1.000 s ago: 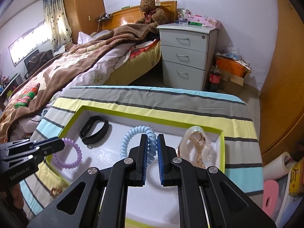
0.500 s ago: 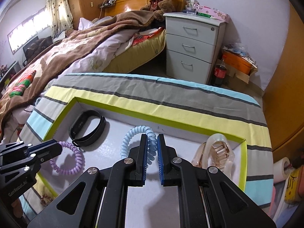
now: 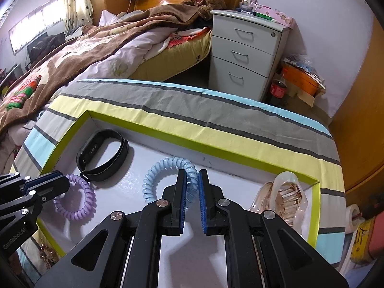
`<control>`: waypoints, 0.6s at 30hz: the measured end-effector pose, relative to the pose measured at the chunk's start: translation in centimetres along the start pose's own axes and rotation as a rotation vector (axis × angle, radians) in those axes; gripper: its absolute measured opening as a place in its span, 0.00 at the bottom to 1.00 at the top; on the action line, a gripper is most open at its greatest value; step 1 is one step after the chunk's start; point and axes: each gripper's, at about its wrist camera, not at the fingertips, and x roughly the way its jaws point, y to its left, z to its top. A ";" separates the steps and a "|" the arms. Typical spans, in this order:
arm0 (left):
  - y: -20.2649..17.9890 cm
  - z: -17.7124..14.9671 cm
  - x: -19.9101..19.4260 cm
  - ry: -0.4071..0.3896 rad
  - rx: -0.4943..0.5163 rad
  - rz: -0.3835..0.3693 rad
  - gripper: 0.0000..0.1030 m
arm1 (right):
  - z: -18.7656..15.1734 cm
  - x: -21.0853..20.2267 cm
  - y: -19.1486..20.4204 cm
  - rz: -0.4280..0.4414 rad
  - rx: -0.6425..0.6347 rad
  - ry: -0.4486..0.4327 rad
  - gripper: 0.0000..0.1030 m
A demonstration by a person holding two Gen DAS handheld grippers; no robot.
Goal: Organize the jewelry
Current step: 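Lower both coil hair ties into the green lid and open both grippers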
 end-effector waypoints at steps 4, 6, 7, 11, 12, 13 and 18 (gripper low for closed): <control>0.0 0.0 0.0 0.001 -0.002 0.003 0.11 | 0.0 0.0 0.1 -0.007 -0.003 -0.001 0.10; -0.1 0.0 0.0 0.003 0.001 0.006 0.11 | 0.0 0.1 0.1 -0.012 -0.008 -0.003 0.10; 0.0 0.0 0.0 0.002 0.002 0.009 0.11 | 0.1 0.1 0.1 -0.015 -0.009 -0.003 0.10; 0.1 0.1 0.1 0.001 0.000 0.008 0.12 | 0.1 0.2 0.1 -0.020 -0.010 -0.004 0.10; 0.1 0.1 0.1 0.003 0.000 0.007 0.13 | 0.1 0.2 0.1 -0.022 -0.011 -0.005 0.10; 0.1 0.1 0.2 0.003 0.000 0.007 0.13 | 0.1 0.1 0.1 -0.023 -0.010 -0.006 0.10; 0.1 0.1 0.1 0.004 0.000 0.001 0.17 | 0.1 0.1 0.1 -0.024 -0.012 -0.011 0.10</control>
